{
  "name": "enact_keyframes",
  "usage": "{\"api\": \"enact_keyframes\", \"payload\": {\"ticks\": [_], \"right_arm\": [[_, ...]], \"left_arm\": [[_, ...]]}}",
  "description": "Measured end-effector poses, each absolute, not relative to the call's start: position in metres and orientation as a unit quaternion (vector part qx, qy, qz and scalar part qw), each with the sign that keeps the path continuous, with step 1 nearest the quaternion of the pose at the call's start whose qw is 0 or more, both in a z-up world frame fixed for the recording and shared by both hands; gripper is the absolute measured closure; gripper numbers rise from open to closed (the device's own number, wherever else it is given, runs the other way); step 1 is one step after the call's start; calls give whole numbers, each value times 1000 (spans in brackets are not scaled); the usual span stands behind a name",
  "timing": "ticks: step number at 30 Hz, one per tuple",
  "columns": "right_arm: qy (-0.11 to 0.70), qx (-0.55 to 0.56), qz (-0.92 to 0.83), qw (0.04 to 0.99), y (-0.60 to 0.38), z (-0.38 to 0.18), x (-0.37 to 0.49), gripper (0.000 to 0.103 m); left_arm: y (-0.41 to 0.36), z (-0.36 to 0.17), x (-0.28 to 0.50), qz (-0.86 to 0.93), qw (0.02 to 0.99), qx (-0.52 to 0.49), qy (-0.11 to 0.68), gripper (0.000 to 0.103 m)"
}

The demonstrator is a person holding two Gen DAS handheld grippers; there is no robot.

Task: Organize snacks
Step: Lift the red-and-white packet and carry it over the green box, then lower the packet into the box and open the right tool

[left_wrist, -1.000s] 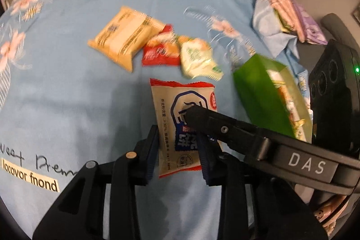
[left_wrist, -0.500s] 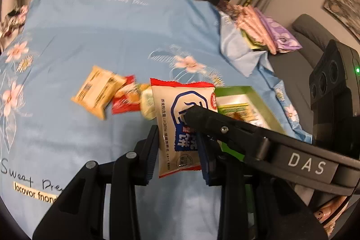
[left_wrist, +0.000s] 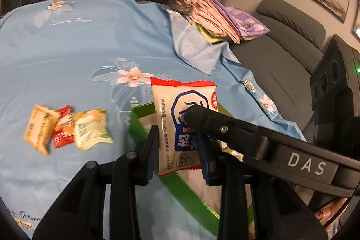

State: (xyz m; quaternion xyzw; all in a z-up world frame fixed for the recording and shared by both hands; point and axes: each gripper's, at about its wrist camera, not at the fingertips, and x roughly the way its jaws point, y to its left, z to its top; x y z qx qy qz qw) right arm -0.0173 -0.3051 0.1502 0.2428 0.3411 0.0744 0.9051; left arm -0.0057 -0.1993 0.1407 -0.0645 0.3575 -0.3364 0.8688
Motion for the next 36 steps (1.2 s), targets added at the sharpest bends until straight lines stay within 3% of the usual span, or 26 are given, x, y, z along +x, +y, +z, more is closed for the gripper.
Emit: {"api": "enact_keyframes", "payload": {"ticks": [18, 36], "right_arm": [[403, 293, 7, 867, -362, 107, -2, 58], [428, 278, -40, 859, -368, 96, 4, 58]], "left_arm": [[-256, 99, 25, -363, 810, -66, 456, 72], [-261, 87, 27, -355, 793, -77, 489, 69]]}}
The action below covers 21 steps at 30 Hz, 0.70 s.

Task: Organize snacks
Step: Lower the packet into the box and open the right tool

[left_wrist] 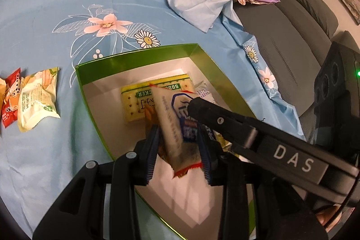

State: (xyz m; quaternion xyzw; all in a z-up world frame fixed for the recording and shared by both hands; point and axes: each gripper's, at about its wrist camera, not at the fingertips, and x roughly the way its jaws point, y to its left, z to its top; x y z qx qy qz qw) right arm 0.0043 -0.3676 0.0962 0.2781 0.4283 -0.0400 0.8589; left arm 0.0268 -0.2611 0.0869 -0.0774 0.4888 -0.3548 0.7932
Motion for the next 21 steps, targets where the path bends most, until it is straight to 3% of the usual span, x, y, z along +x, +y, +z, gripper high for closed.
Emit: {"api": "enact_keyframes", "payload": {"ticks": [8, 17, 21], "right_arm": [[404, 258, -47, 876, -362, 110, -1, 55], [367, 223, -44, 902, -342, 129, -4, 34], [347, 209, -32, 914, -328, 137, -5, 27]], "left_arm": [[-224, 105, 27, -335, 813, -97, 467, 45], [-139, 123, 23, -275, 847, -116, 440, 16], [-83, 123, 18, -212, 867, -116, 435, 11]]}}
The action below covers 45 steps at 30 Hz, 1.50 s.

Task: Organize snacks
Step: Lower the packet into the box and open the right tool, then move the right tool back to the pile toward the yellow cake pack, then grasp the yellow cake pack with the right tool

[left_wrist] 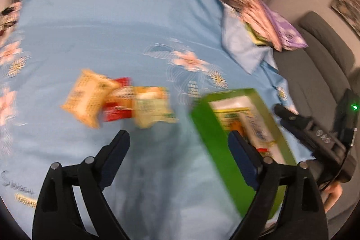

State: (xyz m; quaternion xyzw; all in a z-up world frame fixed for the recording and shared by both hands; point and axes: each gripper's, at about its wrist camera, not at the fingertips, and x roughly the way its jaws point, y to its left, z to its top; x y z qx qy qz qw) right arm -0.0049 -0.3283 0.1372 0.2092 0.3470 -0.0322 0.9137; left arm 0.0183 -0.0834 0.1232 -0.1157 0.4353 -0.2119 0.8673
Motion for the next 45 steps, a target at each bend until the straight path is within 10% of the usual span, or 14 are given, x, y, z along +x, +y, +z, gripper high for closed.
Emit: {"api": "enact_keyframes", "payload": {"ticks": [34, 38, 45], "right_arm": [[498, 75, -43, 863, -34, 36, 173, 19], [486, 49, -43, 872, -30, 34, 170, 43], [500, 93, 46, 860, -49, 45, 150, 45]], "left_arm": [[109, 88, 35, 62, 877, -192, 435, 3], [109, 87, 36, 59, 876, -194, 438, 3], [108, 86, 36, 59, 876, -192, 439, 3]]}}
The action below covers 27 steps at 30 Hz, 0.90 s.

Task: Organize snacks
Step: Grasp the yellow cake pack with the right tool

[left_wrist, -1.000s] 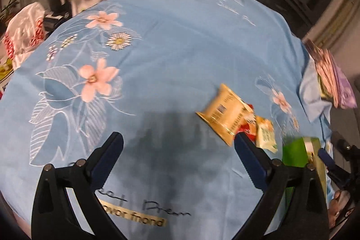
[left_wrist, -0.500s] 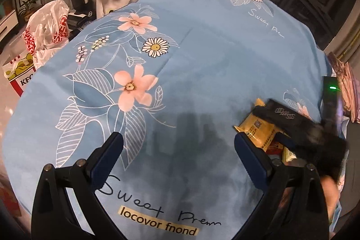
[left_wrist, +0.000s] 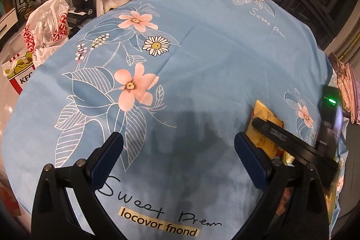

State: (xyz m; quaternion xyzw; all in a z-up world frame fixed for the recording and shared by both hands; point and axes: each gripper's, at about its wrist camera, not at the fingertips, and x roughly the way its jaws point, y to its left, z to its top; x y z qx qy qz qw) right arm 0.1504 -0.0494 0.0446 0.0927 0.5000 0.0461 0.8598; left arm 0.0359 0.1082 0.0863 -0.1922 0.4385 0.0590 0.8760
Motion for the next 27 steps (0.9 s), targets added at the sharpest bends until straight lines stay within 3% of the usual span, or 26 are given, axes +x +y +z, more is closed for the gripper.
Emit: {"api": "enact_keyframes", "payload": {"ticks": [10, 20, 27], "right_arm": [[534, 124, 181, 817, -93, 65, 63, 45], [569, 120, 145, 801, -130, 37, 48, 44], [518, 189, 139, 822, -172, 59, 43, 43]], "left_arm": [[91, 83, 35, 31, 871, -187, 453, 3], [51, 69, 34, -26, 859, -159, 487, 4], [32, 65, 33, -94, 838, -174, 508, 6]]}}
